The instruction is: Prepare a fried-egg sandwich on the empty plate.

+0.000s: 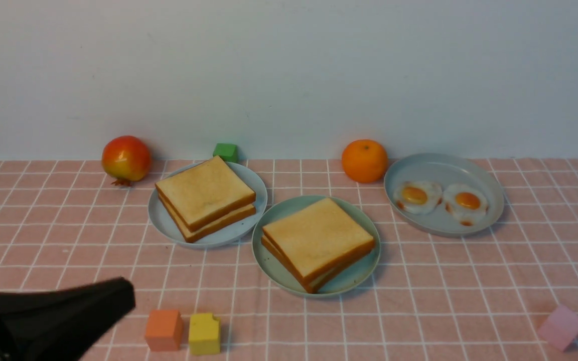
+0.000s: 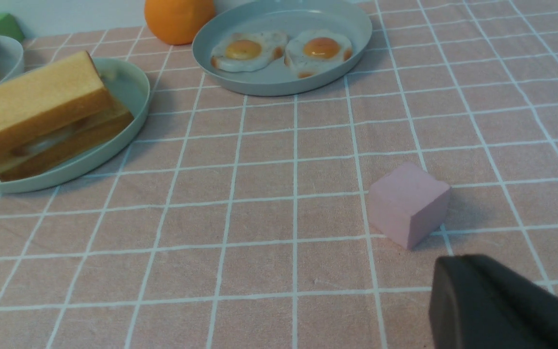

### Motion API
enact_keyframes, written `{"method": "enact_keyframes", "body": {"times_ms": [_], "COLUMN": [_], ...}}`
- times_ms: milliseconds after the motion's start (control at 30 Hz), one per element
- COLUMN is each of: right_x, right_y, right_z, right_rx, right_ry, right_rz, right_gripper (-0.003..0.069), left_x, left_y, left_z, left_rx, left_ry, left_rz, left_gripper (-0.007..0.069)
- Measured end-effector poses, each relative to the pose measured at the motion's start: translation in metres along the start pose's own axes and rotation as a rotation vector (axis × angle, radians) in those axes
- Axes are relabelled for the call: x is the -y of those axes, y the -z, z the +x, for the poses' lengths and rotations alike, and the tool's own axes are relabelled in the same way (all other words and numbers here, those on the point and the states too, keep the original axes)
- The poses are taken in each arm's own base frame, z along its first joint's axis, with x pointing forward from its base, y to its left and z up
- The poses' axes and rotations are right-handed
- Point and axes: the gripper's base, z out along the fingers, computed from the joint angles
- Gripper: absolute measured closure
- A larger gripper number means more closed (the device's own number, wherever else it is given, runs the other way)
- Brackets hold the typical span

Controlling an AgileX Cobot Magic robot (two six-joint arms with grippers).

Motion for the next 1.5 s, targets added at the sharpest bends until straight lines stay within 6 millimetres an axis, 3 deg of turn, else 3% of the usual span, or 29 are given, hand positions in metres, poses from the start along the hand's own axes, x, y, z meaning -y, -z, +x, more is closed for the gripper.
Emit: {"method": "enact_keyframes", "body": {"times_ms": [167,267,400,467,1500], "right_x": [0.000,0.000,0.000,0.000,0.000], "right_y": [0.000,0.000,0.000,0.000,0.000], "right_z": [0.000,0.000,0.000,0.000,0.000], "right_rx": [0.000,0.000,0.000,0.000,0.000], "right_ry": [0.000,0.000,0.000,0.000,0.000], "right_rz": [0.000,0.000,0.000,0.000,0.000], "right_gripper": [0.0627,0.0622,0.0618,0.0614,0.0579], "left_x": [-0.026,-0.041,-0.050,-0.053,-0.053], "left_y": [0.022,0.040,0.050,0.054,0.055], "left_z": [0.026,0.062,0.101,0.124,0.125], "left_rx": [0.108,0.116,0.080,-0.038,-0.054], "left_ry": [0.015,0.055,0.127,0.228,0.256], "left_rz": [-0.246,-0.439,-0.567,-0.639,-0.655], "left_gripper": [0.0612,0.0612,0.0612,0.0612,0.0612]}}
